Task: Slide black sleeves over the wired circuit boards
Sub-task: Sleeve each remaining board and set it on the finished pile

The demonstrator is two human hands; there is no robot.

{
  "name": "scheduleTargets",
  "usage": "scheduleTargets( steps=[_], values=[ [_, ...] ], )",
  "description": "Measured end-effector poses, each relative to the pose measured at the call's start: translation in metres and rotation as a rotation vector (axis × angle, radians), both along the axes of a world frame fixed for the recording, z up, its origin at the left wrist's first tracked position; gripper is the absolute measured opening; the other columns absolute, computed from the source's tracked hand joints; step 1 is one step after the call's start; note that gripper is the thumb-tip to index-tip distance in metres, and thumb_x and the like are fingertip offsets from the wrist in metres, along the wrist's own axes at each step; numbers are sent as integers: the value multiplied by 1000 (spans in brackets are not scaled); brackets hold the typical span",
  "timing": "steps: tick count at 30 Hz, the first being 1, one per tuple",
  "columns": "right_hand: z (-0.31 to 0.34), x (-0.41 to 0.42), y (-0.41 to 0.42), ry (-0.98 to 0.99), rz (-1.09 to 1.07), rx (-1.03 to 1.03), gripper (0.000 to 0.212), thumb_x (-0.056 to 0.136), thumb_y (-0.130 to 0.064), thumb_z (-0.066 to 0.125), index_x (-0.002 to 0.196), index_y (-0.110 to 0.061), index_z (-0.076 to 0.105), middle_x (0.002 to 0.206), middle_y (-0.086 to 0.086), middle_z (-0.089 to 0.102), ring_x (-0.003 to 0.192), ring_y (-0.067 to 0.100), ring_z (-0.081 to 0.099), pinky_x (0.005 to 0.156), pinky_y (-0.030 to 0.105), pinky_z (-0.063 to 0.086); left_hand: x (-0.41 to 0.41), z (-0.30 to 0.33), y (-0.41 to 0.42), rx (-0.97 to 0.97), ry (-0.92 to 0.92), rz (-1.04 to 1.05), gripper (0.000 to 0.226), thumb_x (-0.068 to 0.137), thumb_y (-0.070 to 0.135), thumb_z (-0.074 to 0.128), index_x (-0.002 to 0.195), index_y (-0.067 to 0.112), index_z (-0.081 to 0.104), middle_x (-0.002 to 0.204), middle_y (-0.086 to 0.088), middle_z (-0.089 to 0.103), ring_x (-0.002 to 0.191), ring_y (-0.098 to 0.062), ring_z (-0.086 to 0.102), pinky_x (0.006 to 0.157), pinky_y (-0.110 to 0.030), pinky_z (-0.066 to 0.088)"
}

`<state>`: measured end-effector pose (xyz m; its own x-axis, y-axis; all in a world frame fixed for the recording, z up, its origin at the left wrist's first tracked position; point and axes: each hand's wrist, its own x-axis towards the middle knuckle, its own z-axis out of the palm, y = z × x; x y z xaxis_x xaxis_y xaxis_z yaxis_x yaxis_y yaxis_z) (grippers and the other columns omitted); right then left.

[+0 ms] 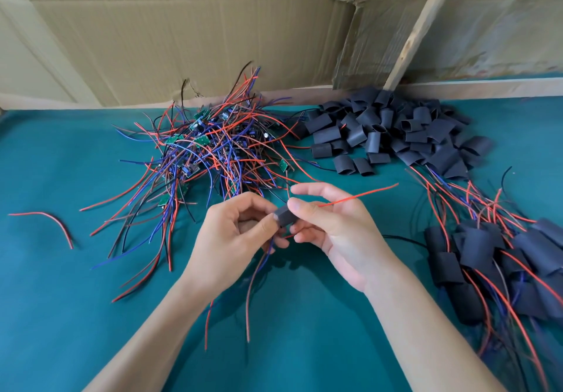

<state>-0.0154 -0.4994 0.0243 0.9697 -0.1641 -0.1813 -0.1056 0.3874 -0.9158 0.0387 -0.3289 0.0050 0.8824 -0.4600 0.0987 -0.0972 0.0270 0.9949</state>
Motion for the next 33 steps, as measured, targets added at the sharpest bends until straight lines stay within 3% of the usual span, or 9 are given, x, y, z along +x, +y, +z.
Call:
scheduleTargets(
  steps=[7, 9, 12, 14, 16, 19, 23, 27, 33],
  values=[
    [19, -6, -15, 47, -72, -140, 13, 88, -20, 72, 83, -7, 72, 62, 3, 64, 45, 11, 51, 39, 19, 37, -3, 4, -1, 32, 21, -114, 27, 85, 41, 72, 81, 15, 67, 75, -9, 73, 63, -25, 72, 53, -25, 49],
    [36, -17, -47, 74, -169, -390, 20, 92, -19, 69, 75, -11, 75, 54, -2, 57, 41, 10, 45, 36, 18, 29, 0, 4, 0, 79, 15, -89, 29, 88, 44, 66, 81, 15, 67, 76, -8, 74, 63, -25, 72, 49, -24, 45],
    [69, -52, -98, 248, -189, -1004, 29, 78, -51, 73, 77, -22, 78, 47, -4, 53, 40, 7, 44, 48, 21, 32, 7, -2, 0, 152, 5, 19, 19, 88, 35, 61, 80, 19, 68, 74, -6, 74, 62, -22, 72, 46, -23, 44],
    [87, -77, -115, 442, -95, -1223, 29, 75, -59, 78, 76, -30, 77, 45, -6, 57, 36, 3, 46, 45, 20, 35, 9, -6, -1, 204, -15, 69, 13, 85, 30, 62, 78, 22, 68, 73, -3, 74, 61, -21, 70, 48, -18, 43],
    [97, -94, -129, 576, -109, -1254, 32, 71, -65, 74, 77, -34, 77, 58, -6, 70, 46, 8, 62, 37, 32, 46, 9, -9, -1, 272, -82, 92, 10, 87, 25, 64, 78, 23, 68, 72, -1, 73, 59, -17, 68, 52, -17, 46],
    [102, -93, -142, 446, -218, -1378, 61, 56, -85, 68, 90, -35, 74, 81, -7, 78, 79, 22, 74, 67, 39, 54, 8, -11, -1, 390, -185, 85, 8, 88, 21, 65, 80, 24, 68, 71, 2, 70, 59, -15, 65, 66, -27, 52],
    [102, -26, -59, 64, -4, -1367, 25, 77, -50, 55, 97, -50, 71, 81, -24, 75, 76, 0, 72, 70, 33, 57, 6, -4, 1, 436, -300, 23, 12, 87, 14, 73, 85, 24, 70, 69, 14, 63, 59, -8, 54, 63, -16, 45],
    [56, 41, -6, 70, 348, -1482, 44, 92, -10, 52, 123, -37, 66, 127, -4, 65, 120, 21, 59, 101, 39, 48, 4, 3, 4, 526, -448, -92, 18, 80, 17, 81, 95, 20, 72, 84, 9, 61, 66, -15, 59, 63, -9, 41],
    [15, 76, 7, 233, 258, -1545, 46, 107, -34, 35, 152, -33, 37, 157, 2, 34, 136, 36, 45, 96, 49, 40, 6, 4, 5, 534, -471, -88, 14, 84, 16, 75, 97, 20, 70, 86, 7, 61, 69, -16, 59, 63, -8, 39]
  ],
)
